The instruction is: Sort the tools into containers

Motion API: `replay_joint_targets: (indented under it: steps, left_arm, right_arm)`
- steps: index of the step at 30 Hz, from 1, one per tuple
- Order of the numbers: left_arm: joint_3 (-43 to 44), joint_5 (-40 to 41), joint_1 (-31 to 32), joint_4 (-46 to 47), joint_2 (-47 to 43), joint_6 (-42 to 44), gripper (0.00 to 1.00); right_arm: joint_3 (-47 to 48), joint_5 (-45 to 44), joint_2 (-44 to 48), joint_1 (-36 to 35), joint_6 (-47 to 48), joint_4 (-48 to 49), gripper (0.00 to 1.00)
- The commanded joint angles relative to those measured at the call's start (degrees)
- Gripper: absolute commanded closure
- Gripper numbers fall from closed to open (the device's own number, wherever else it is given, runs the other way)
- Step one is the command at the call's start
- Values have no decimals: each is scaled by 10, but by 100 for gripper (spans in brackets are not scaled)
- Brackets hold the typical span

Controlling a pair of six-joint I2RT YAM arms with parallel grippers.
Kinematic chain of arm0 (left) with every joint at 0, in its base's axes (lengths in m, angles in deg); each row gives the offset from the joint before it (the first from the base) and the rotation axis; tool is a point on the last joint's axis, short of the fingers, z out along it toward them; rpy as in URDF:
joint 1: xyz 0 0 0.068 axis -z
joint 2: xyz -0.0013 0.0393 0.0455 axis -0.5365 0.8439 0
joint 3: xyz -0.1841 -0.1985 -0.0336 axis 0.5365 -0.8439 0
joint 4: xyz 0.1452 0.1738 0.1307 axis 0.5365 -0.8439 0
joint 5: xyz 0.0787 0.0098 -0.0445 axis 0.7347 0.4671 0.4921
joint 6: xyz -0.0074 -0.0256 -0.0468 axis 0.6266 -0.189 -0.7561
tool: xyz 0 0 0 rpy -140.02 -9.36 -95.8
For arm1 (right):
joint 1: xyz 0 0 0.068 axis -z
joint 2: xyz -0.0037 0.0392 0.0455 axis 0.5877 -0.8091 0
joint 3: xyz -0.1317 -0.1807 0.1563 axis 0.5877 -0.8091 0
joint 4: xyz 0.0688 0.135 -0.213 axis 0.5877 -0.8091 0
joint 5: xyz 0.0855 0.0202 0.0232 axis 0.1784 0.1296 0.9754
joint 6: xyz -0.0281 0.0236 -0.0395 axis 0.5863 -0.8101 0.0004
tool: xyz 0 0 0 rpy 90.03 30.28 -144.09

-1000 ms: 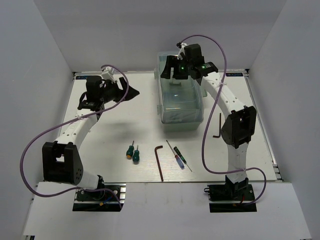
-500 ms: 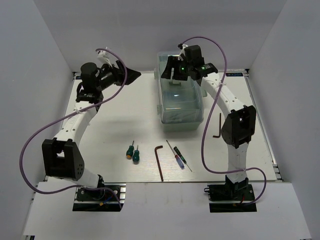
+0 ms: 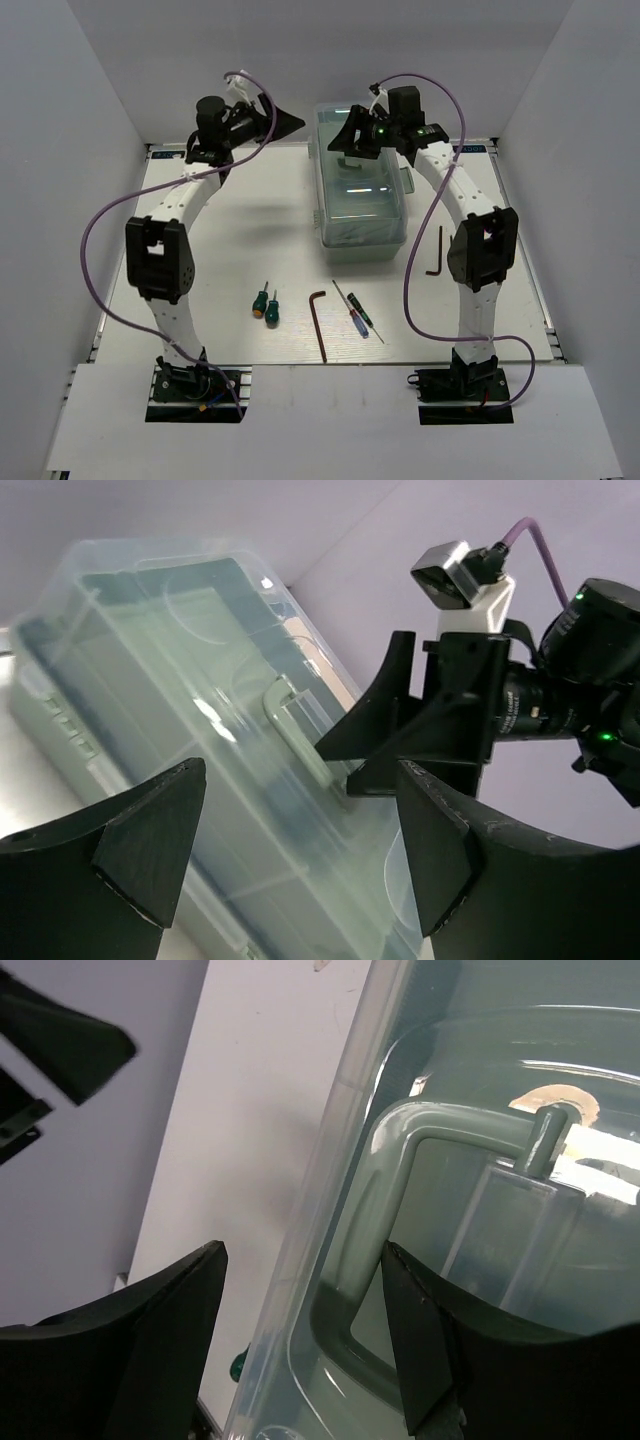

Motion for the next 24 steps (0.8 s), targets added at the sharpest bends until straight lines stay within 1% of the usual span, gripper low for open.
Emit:
replay_joint_targets:
  steps: [1, 5, 11, 14, 16, 18, 20, 21, 22, 24]
  left_arm:
    - [79, -36, 24, -21, 35, -13, 13]
    - [136, -47, 51, -41, 86, -18, 13]
    - [167, -54, 77, -53, 124, -31, 15]
    - [193, -54, 84, -80, 143, -31, 15]
    - [230, -46, 90, -130, 165, -25, 15]
    - [263, -39, 97, -155, 179, -25, 15]
    - [286, -33, 102, -200, 202, -25, 15]
    - [314, -26, 102, -222, 211, -25, 15]
    - [324, -26, 102, -251, 219, -25, 16]
    - [342, -21, 107, -279, 231, -25, 17]
  right_arm:
    - [11, 88, 13, -5, -37, 49, 32]
    - [9, 100, 18, 2, -46, 61, 32]
    - [3, 109, 18, 10, -47, 63, 32]
    - [-1, 108, 16, 12, -48, 66, 32]
    - [-2, 111, 17, 15, -49, 70, 32]
    - [-6, 111, 17, 17, -49, 72, 33]
    - [-11, 111, 16, 17, -49, 74, 33]
    - [-12, 114, 15, 19, -48, 75, 33]
    - [-14, 114, 18, 17, -48, 77, 33]
    - [-21, 119, 18, 20, -49, 83, 33]
